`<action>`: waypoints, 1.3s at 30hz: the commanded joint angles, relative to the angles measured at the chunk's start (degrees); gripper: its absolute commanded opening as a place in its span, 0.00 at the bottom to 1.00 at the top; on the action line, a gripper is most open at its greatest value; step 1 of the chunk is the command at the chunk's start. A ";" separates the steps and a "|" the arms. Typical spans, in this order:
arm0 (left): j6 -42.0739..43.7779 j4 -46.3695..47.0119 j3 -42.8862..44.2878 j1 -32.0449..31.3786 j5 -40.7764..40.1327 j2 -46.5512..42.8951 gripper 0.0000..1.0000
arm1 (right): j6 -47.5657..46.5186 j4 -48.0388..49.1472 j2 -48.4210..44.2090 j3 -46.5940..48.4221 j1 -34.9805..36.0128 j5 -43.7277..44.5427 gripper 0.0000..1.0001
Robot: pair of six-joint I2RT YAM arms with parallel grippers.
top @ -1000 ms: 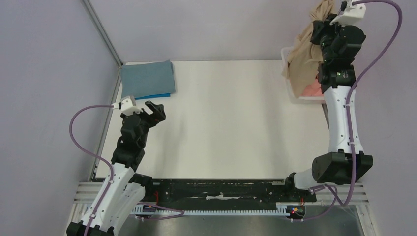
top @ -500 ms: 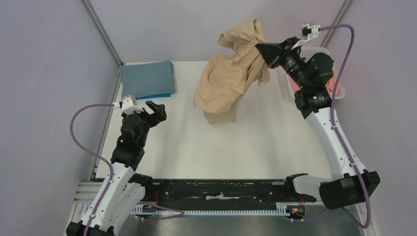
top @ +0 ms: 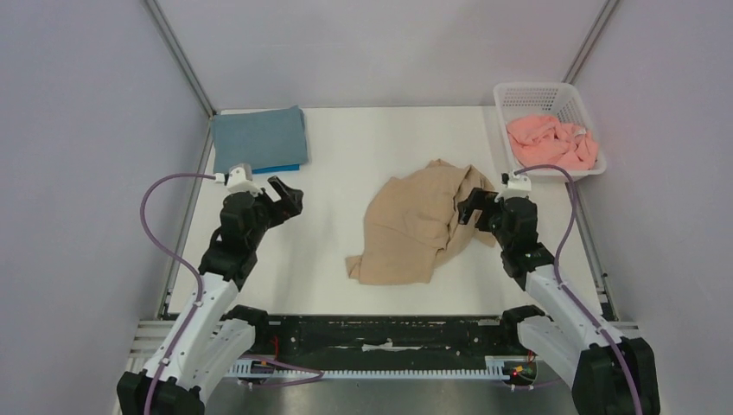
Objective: Fold and stack the t-shirts
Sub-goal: Move the tshirt to the center of the board, then flatten out the tshirt
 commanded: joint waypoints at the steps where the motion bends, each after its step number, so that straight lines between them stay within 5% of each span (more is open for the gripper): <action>1: -4.88 -1.15 -0.63 0.15 11.09 3.22 0.99 | -12.29 7.54 -6.55 3.23 3.13 -3.84 0.98; 6: -8.64 2.00 -6.01 0.10 18.52 6.14 0.99 | -28.92 6.67 -2.25 4.67 17.02 -22.36 0.98; 12: -10.10 1.41 -10.18 0.12 19.31 5.56 0.99 | -55.89 -1.85 9.42 9.05 42.59 -18.66 0.98; 15: -10.41 0.23 -11.77 0.12 18.44 3.90 0.99 | -63.94 -2.67 16.36 11.11 48.96 -14.25 0.98; 22: -8.95 -3.53 -13.33 0.12 14.96 1.45 0.99 | -65.36 -1.69 30.48 17.40 51.46 -11.03 0.98; 28: -8.42 -4.15 -13.22 0.13 13.08 1.80 0.99 | -66.70 3.26 33.90 16.70 53.43 -4.45 0.95; 39: -8.13 -3.95 -12.86 0.12 13.00 3.10 0.99 | -65.01 13.00 33.40 13.77 53.48 2.57 0.71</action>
